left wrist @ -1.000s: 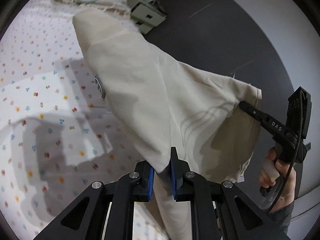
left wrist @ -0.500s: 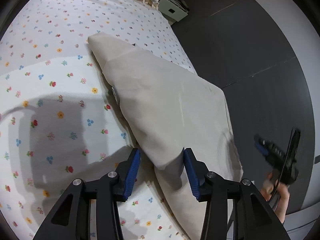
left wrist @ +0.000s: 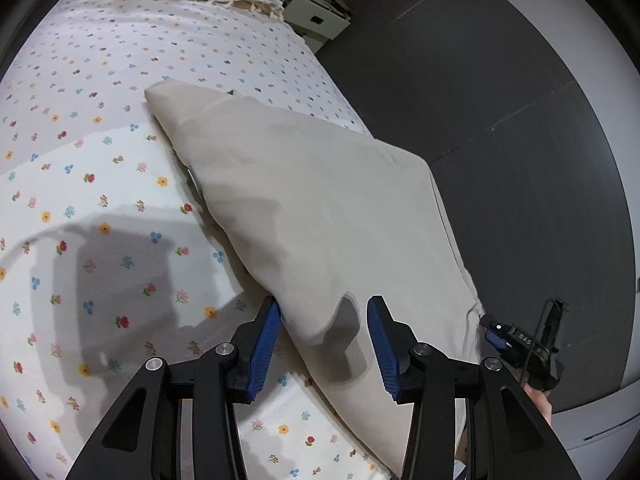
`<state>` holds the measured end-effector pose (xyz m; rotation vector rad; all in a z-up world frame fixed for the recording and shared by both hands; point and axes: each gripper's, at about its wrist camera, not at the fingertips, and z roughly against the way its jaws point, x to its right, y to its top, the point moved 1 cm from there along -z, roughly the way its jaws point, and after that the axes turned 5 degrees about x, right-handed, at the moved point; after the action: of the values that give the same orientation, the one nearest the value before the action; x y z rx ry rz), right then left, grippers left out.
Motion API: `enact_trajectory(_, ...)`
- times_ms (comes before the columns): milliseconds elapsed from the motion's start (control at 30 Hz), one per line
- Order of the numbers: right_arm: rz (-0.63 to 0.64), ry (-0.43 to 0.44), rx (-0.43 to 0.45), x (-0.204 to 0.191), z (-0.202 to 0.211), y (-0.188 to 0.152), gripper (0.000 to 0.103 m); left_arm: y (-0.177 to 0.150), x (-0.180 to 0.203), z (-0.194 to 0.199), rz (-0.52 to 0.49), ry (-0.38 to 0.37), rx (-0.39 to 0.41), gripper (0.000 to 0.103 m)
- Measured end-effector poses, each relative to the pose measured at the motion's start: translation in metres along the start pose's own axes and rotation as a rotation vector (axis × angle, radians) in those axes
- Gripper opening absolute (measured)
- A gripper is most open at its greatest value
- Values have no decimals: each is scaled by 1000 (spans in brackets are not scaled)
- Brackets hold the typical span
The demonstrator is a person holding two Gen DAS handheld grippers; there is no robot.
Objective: Fold large clothes
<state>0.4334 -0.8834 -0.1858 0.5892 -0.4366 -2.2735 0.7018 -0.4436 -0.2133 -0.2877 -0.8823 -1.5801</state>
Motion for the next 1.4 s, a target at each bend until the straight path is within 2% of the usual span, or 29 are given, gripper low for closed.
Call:
enact_trajectory(133, -30, 31, -30, 4, -11, -2, 53, -1, 0, -8, 0, 3, -14, 47)
enact_trajectory(167, -42, 33, -30, 5, -11, -1, 47, -4, 2, -6, 4, 2, -15, 47)
enact_trajectory(233, -34, 26, -12, 6, -9, 4, 20, -3, 3, -10, 22, -3, -17, 47)
enact_trajectory(267, -25, 39, 0, 4, -7, 7, 14, -3, 4, -11, 27, -4, -16, 47)
enact_trajectory(400, 6, 67, 73, -3, 8, 19, 10, -4, 8, -16, 16, 9, -5, 47)
enact_trajectory(567, -5, 48, 91, 0, 1, 30, 9, -5, 6, -15, 27, -4, 7, 47)
enact_trajectory(800, -72, -22, 47, 22, -37, 12, 9, -6, 6, -5, 0, 1, 16, 47)
enact_trajectory(867, -84, -37, 51, 21, -35, 12, 13, -7, 5, -2, -3, 10, 12, 47)
enact_trajectory(900, -79, -58, 50, 20, -32, 12, 18, -8, 5, 0, -2, 12, 7, 47)
enact_trajectory(967, -56, -97, 48, 17, -23, 10, 27, -9, 4, 4, 7, 14, 2, 47)
enact_trajectory(1000, -40, -102, 52, 15, -16, 9, 28, -9, 4, 7, 12, 18, 1, 47)
enact_trajectory(1167, -22, -53, 52, 13, 25, -3, 28, -10, 10, 24, 18, 54, -14, 47)
enact_trajectory(1267, -21, -25, 55, 12, 53, -8, 37, -14, 19, 40, -2, 53, -17, 47)
enact_trajectory(1333, -13, -11, 71, 8, 75, -11, 38, -16, 27, 54, -21, 55, -7, 52)
enact_trajectory(1400, 2, 5, 86, 3, 97, -14, 39, -18, 39, 73, -51, 53, 17, 64)
